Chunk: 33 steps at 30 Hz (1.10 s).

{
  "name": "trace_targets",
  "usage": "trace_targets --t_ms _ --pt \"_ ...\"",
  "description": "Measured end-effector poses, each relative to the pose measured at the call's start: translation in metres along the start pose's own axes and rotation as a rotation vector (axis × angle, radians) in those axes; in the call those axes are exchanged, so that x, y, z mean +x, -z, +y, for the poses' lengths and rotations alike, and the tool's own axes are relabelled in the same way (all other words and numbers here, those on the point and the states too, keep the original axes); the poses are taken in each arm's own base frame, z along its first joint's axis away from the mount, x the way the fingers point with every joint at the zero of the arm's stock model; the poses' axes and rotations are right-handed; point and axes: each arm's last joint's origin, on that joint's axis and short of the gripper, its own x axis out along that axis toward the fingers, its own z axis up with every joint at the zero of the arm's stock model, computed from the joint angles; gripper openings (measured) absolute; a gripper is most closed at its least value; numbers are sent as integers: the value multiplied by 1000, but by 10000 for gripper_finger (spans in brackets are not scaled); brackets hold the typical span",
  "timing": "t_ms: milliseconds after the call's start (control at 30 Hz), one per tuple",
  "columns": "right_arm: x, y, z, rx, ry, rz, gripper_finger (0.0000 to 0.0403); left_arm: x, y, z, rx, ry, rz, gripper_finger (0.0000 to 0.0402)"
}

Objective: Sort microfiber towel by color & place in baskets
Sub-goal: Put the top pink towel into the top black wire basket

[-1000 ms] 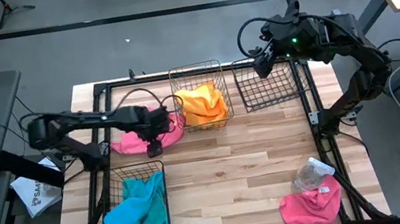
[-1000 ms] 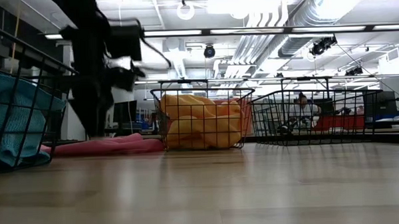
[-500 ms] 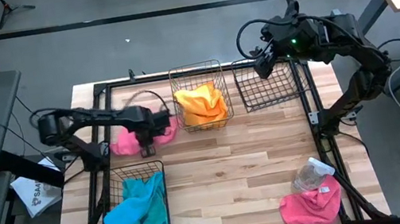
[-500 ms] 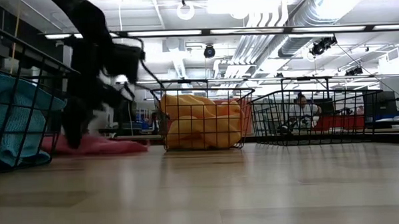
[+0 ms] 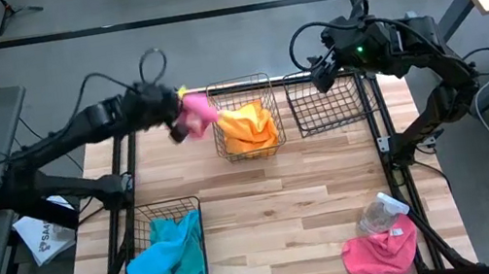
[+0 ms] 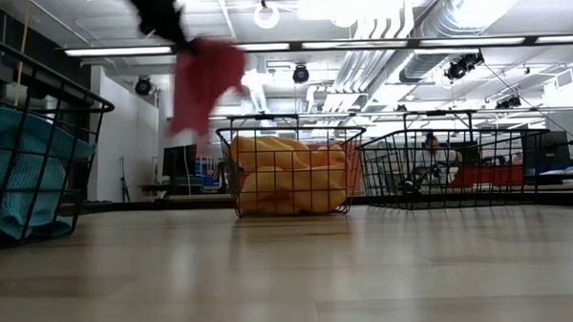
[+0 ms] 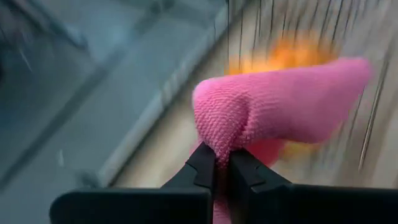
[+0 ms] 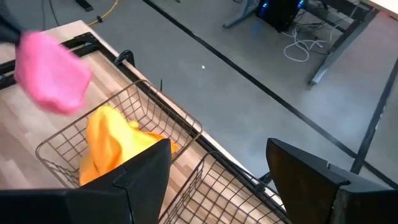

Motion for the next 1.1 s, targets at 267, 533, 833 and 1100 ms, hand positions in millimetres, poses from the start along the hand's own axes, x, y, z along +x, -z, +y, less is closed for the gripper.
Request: trace_targets --t_ms 267,533,833,1100 --pt "4 -4 -6 60 29 -19 259 28 -115 -21 109 -43 -451 1" --pt "3 -15 -3 123 -3 -115 259 120 -176 -61 -45 124 -790 0" --pt "3 -16 -1 177 -72 -113 259 216 -187 -104 -199 293 -925 0" --pt "3 -16 -1 214 -75 -111 259 278 -158 -138 -252 354 -715 37"
